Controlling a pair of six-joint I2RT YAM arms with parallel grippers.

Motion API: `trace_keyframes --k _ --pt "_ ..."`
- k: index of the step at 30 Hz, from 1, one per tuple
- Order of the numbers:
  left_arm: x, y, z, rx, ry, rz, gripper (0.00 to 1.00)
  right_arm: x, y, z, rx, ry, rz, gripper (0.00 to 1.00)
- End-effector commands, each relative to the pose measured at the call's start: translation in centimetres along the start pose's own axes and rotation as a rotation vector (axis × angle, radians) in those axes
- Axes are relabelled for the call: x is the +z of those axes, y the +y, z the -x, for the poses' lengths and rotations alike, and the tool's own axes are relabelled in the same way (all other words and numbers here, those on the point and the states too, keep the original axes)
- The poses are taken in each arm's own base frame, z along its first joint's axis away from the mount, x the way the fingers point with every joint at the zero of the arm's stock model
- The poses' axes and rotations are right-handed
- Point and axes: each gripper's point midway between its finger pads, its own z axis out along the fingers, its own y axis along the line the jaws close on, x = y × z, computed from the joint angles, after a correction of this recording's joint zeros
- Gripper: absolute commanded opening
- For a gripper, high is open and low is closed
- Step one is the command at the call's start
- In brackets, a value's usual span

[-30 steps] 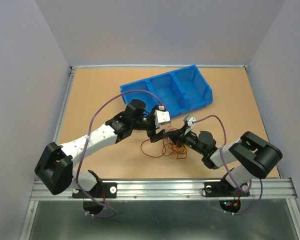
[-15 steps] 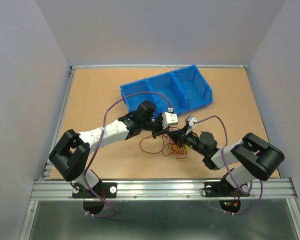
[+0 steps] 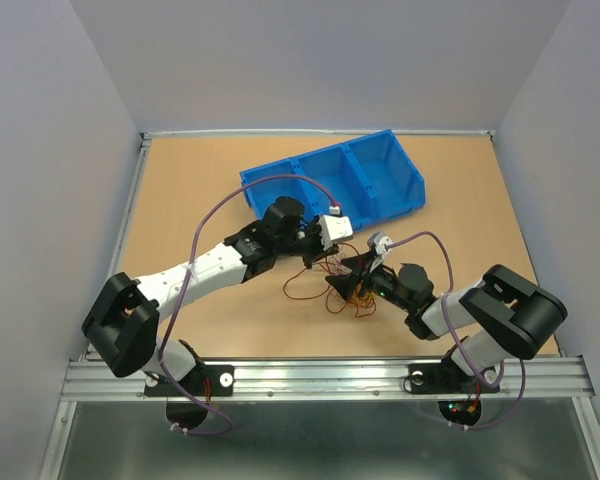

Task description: Untangle the cables

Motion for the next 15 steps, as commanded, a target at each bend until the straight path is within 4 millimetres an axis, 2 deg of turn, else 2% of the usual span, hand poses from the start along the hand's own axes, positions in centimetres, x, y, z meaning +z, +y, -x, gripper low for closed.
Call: trace_keyframes --k 1,6,8,11,15 --pt "-1.0 0.2 2.1 0.028 -0.069 0.028 0.0 0.0 2.4 7.0 -0.082 -0.277 0.1 0.74" --pt "-2.0 0.4 3.1 0.028 -0.092 0.056 0.0 0.2 2.5 6.8 -0.087 -0.268 0.109 0.74" --pt "-2.8 0.7 4.1 0.031 -0.114 0.086 0.0 0.6 2.6 6.4 -0.085 -0.255 0.122 0.74" --pt "-4.6 2.1 5.6 0.012 -0.15 0.186 0.0 1.0 2.6 6.1 -0.078 -0.244 0.133 0.74" --pt "-7.9 4.1 7.5 -0.035 -0.23 0.334 0.0 1.3 2.5 5.9 -0.074 -0.238 0.131 0.74"
